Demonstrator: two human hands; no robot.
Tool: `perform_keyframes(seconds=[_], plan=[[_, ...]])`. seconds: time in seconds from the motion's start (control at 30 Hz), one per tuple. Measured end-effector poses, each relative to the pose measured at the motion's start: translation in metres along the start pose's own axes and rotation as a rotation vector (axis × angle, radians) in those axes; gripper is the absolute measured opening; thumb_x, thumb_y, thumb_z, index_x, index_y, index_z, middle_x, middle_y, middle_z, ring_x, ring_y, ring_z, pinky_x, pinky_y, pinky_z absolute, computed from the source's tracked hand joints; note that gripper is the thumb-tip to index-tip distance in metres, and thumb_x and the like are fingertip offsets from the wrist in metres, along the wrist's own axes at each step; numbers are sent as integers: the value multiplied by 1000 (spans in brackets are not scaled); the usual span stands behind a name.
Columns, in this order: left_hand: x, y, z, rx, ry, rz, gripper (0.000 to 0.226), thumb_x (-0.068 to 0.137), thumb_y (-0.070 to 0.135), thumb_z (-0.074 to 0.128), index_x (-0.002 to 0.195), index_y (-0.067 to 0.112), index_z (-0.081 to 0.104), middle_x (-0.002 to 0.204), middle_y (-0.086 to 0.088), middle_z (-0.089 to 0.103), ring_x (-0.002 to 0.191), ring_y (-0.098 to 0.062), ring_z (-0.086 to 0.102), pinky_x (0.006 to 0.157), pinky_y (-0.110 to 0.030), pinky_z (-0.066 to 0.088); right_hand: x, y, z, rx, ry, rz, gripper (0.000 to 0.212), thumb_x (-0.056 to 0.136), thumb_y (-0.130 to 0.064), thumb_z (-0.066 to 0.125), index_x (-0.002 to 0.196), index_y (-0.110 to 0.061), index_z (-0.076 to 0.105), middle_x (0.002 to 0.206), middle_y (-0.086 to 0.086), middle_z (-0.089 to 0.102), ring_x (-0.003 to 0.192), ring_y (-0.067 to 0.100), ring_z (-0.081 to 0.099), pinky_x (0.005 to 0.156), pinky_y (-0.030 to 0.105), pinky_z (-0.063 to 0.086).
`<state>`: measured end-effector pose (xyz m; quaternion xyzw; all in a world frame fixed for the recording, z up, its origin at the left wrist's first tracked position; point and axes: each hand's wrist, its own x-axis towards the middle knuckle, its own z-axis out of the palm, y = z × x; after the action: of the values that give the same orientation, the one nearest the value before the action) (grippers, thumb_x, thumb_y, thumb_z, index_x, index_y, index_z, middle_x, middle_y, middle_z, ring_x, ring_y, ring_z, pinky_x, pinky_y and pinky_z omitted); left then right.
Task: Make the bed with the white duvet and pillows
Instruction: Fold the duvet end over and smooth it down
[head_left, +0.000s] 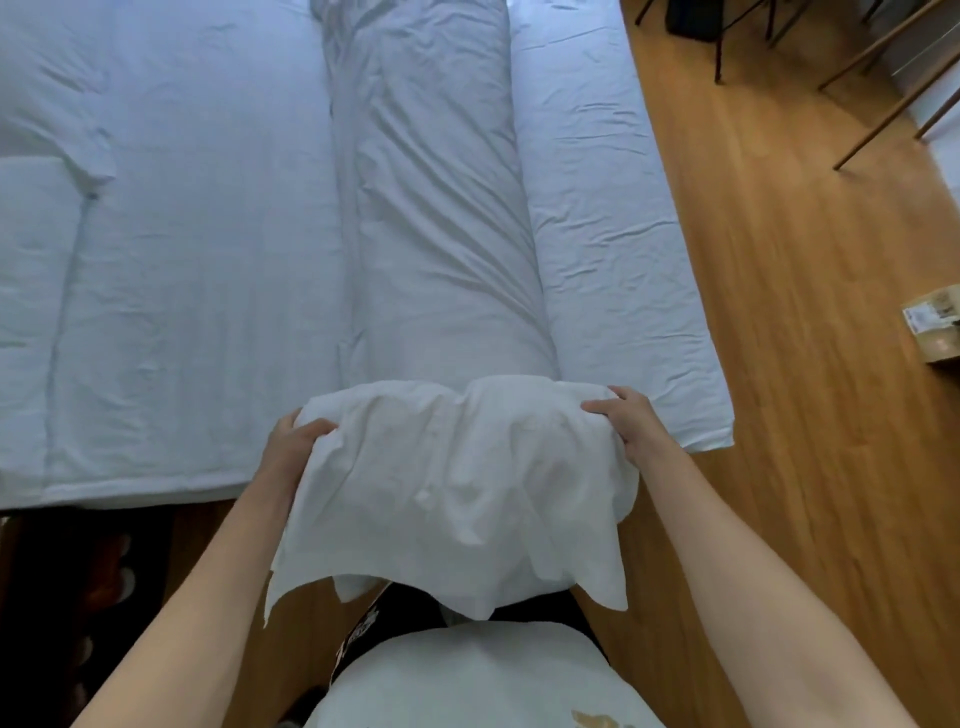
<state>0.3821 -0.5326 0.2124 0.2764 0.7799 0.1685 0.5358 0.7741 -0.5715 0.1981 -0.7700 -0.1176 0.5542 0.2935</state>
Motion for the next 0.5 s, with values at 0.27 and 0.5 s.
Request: perform_keyframes(seconds=[0.27,0.5], plan=[[88,137,28,-60,35,174,21,96,9,51,107,6,69,105,-3,64,102,-24,58,80,-32,44,142,-140,17,59,-62,117,11,90,-2,55,98,-1,62,81,13,57,67,24,54,53,26,49],[147,140,53,161,137,60,51,95,28,56,142,10,45,146,-9,44,132,-27,43,107,-40,35,197,-164,73,-184,-99,13,45,91,-34,57,129,-11,53,119,9,59,93,21,57,78,31,45]])
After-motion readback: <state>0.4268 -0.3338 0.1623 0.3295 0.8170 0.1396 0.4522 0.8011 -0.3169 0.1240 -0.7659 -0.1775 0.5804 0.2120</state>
